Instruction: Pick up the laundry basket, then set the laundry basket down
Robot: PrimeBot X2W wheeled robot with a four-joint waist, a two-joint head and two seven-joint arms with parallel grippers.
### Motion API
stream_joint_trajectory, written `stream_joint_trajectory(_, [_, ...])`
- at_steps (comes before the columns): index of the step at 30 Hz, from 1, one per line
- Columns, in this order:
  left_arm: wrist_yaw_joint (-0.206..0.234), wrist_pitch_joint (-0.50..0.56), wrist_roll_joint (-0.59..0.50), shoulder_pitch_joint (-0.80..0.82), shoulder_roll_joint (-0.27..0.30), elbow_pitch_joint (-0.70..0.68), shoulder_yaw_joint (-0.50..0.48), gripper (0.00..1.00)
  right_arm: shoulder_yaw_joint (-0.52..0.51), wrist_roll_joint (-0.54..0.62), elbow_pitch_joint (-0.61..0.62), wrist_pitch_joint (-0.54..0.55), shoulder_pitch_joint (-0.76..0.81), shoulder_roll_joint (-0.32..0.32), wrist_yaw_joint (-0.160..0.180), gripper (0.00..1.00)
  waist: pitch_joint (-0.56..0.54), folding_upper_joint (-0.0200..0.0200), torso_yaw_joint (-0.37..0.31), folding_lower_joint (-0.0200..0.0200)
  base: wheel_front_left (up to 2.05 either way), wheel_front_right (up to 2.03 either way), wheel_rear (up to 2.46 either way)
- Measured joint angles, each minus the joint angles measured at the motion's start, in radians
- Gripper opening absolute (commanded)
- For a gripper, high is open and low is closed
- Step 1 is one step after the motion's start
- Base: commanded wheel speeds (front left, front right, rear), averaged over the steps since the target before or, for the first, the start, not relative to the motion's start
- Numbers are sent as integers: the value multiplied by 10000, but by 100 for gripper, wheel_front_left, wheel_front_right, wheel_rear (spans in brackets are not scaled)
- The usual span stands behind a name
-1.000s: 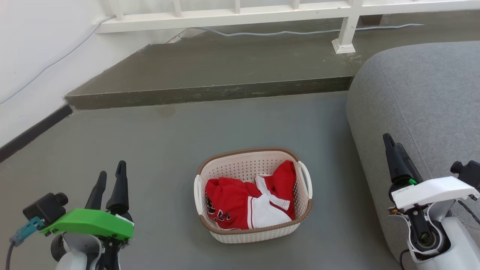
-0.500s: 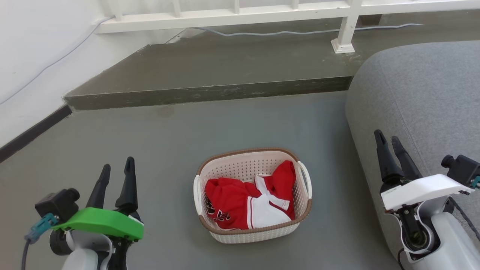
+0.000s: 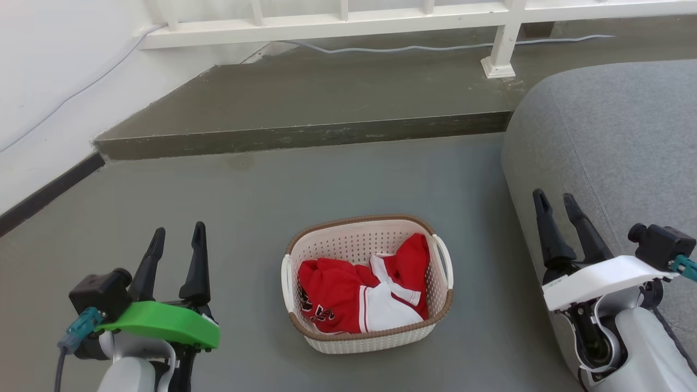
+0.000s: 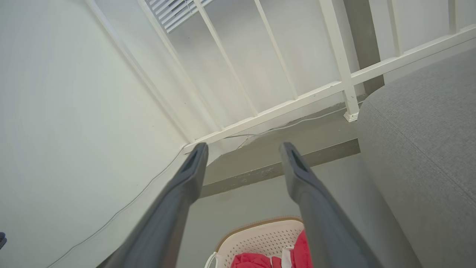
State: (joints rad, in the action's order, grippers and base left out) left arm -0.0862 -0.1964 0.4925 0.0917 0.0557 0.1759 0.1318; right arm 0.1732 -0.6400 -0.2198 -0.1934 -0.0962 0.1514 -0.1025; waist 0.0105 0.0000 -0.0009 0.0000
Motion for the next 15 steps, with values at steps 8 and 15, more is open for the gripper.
stream_joint_trajectory(8, [-4, -253, -1003, 5, -13, -136, 71, 100, 199, 926, -2, -242, -35, 15, -4, 100, 3, 0, 6, 0, 0, 0, 0])
stream_joint_trajectory(15, [-15, -443, -1850, 8, -19, -201, 196, 100, 318, 1695, 2, -456, -119, 35, -12, 100, -2, 0, -13, 0, 0, 0, 0])
